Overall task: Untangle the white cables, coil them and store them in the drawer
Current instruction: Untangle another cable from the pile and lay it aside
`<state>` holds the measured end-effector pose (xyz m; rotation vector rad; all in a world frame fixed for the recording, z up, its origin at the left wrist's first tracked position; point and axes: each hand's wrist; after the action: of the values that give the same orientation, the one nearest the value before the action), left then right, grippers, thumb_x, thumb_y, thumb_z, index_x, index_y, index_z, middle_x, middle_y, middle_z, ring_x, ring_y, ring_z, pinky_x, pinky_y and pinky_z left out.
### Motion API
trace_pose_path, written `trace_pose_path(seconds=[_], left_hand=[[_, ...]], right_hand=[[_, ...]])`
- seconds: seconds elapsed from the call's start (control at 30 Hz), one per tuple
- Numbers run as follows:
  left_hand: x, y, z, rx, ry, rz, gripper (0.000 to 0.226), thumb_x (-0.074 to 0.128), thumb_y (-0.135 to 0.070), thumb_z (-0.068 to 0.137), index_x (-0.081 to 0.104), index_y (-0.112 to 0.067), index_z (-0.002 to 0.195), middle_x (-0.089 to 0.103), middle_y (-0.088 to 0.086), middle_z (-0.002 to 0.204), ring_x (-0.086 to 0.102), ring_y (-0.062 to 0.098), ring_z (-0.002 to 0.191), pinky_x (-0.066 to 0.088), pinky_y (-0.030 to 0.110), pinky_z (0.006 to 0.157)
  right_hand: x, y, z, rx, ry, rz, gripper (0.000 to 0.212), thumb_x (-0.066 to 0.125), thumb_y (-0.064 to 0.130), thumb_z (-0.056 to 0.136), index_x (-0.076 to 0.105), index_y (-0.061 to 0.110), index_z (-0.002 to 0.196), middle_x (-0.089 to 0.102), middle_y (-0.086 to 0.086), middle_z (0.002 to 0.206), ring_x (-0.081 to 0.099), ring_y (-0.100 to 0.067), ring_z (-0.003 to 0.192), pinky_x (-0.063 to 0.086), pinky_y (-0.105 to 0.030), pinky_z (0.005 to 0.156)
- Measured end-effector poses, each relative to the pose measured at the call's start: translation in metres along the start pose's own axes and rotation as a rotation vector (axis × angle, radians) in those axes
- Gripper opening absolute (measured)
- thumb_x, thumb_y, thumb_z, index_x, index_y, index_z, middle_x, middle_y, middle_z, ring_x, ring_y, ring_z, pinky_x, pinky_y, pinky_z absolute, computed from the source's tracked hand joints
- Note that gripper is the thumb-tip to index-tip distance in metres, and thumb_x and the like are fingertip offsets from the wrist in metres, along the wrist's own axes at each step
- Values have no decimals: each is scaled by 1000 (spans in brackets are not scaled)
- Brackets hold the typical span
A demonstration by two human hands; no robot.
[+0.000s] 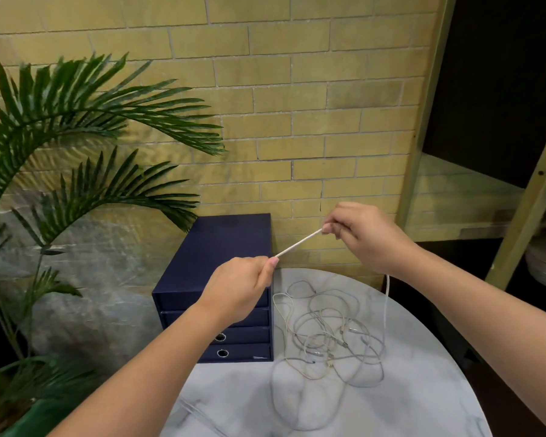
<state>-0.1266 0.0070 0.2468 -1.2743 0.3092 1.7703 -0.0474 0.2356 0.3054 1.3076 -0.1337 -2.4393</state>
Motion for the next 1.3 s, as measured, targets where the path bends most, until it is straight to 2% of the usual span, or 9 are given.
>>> trace_pose_path(seconds=[0.17, 0.37, 0.57, 0.7, 0.87, 1.0, 1.1, 1.17, 1.3], left_hand=[[8, 10, -11, -32, -7, 58, 69, 3, -62, 92, 45, -17, 62, 48, 1, 55, 47, 18, 53, 40, 36, 52], [-1, -9, 2, -55, 46, -127, 51, 26, -58, 95, 53, -17, 85, 55, -2, 65, 49, 13, 58, 40, 34, 54], [-16, -20, 20, 20, -101, -124, 42, 32, -40, 102, 53, -11, 80, 48, -3, 58, 45, 14, 55, 33, 33, 52], [-22, 4, 11, 13, -113, -79, 46, 32, -44, 100, 40, -16, 63, 44, -1, 54, 42, 16, 52, 33, 37, 52], [-25, 27, 0, -44, -111, -49, 46, 26, -50, 96, 30, -23, 60, 36, -4, 52, 37, 14, 49, 33, 37, 52], [-25, 38, -5, -70, -101, -82, 46, 28, -49, 97, 31, -22, 59, 35, -6, 51, 36, 13, 48, 32, 35, 51], [-25, 40, -5, -107, -57, -133, 43, 30, -45, 100, 45, -22, 67, 40, -6, 51, 40, 11, 49, 38, 37, 55], [-28, 34, -2, -122, 1, -125, 35, 30, -42, 102, 53, -23, 84, 46, -4, 54, 46, 14, 52, 42, 40, 58], [-32, 14, 9, -73, 8, -104, 27, 32, -40, 102, 51, -21, 100, 53, -2, 66, 49, 15, 59, 41, 38, 60]], right_hand=[[4, 6, -2, -6, 17, -8, 16, 57, 28, 93, 67, 17, 86, 54, 9, 76, 50, -12, 74, 45, -33, 68], [-1, 11, 10, 34, 73, -10, 24, 61, 36, 89, 59, 20, 73, 42, 10, 51, 41, -6, 54, 27, -21, 50], [-4, 11, 11, -15, 146, -83, 29, 48, 41, 95, 63, 19, 83, 48, 8, 56, 43, -6, 55, 36, -32, 55], [-17, -13, 0, 50, 177, -201, 36, 40, 46, 96, 63, 21, 86, 53, 7, 58, 47, -6, 57, 36, -29, 52], [-23, -35, -4, 96, 174, -302, 39, 34, 49, 95, 64, 23, 91, 66, 3, 74, 59, -18, 72, 51, -36, 66], [-23, -40, -7, 116, 139, -254, 34, 40, 43, 97, 66, 23, 89, 65, 14, 77, 60, -15, 75, 50, -35, 69], [-18, -36, -5, 120, 122, -206, 34, 40, 43, 97, 67, 24, 88, 65, 12, 76, 59, -15, 75, 47, -32, 66], [-16, -32, -4, 109, 140, -195, 33, 39, 44, 97, 66, 26, 87, 66, 9, 75, 59, -15, 74, 46, -31, 66], [-18, -21, 1, 118, 182, -172, 34, 36, 48, 96, 62, 29, 84, 59, 6, 62, 54, -10, 63, 42, -27, 61]])
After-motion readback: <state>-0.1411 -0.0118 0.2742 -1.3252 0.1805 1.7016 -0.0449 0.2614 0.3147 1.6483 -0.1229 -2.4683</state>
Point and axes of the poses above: each hand's wrist, its own z-axis towards the middle knuckle, its own x-axis out of the palm, y = z × x
